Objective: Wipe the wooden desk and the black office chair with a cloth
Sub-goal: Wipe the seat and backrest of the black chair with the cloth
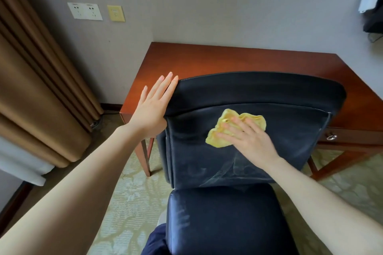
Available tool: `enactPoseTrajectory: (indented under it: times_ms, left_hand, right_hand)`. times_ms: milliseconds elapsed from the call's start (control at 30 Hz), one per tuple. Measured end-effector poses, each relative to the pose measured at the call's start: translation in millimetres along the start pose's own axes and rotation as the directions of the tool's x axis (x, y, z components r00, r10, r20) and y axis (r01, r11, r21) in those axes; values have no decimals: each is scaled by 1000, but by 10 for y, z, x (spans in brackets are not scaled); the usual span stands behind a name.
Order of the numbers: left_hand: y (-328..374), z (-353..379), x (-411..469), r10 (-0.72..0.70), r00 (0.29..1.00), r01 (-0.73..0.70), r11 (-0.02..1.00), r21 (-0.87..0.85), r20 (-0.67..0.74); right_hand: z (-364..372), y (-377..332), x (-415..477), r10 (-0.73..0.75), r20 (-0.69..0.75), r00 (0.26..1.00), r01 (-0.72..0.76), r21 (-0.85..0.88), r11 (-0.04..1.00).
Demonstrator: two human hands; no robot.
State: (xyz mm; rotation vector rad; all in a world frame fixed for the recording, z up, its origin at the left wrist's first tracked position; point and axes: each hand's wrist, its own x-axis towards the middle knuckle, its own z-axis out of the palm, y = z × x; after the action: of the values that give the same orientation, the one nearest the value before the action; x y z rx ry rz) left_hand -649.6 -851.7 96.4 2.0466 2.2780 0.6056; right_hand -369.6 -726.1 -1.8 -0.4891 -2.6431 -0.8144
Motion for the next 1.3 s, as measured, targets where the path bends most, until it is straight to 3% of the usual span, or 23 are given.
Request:
enactPoseTrajectory:
  times_ms: [100,267,300,367,433,500,567,633,700,767,900,1033,1167,1300]
  left_hand:
    - [-14,31,-17,-4,1000,3,1000,-13,-22]
    - [-57,47,-7,6,999,-7,1000,-26,-39]
    - [-62,52,0,11,999,-12,999,-29,-41]
    - [-65,63,15,21,999,-22,999,-35,-40]
    - [-65,69,25,25,999,-26,999,-36,-40]
    - [-67,71,32,33,998,-34,999,-33,-44]
    - [-70,76,32,39,998,-41,999,-32,-50]
    - [-70,77,36,44,998,-46,998,-34,-50]
    - [-67,79,40,45,998,-47,998,-42,-47]
    - [-77,80,47,47,998,-49,998,-50,-47]
    - [-107,62,48,87,996,-89,991,-99,-28]
    - [-172,-22,44,152,988,-147,975,-165,21]
    - [-186,-26,-85,107,994,-107,991,-76,-8]
    - [-177,118,-461,-56,996,45,989,-139,-76]
  right_hand:
    - [-25,159,-331,301,82,950,-303,16,953]
    - [-27,335,-610,624,158,765,-640,75,765]
    - [-12,360,-642,688,187,701,-710,94,698]
    - [33,380,-657,856,235,461,-885,190,424]
    - [63,368,-569,964,226,138,-928,369,46]
    - [59,339,-383,961,240,-135,-848,473,-237]
    - [33,307,-145,885,293,-361,-712,526,-465]
    - [-20,244,119,780,372,-502,-533,578,-618]
    - [-90,97,386,770,396,-500,-484,609,-628]
    - [-161,-122,622,841,346,-417,-536,653,-534]
    - [-238,-629,917,962,260,-84,-631,733,-253]
    - [-288,-967,1089,953,196,231,-718,696,31]
    - [-374,-1006,1256,939,169,300,-741,661,118]
    - [-455,-1043,1498,870,60,489,-700,623,351]
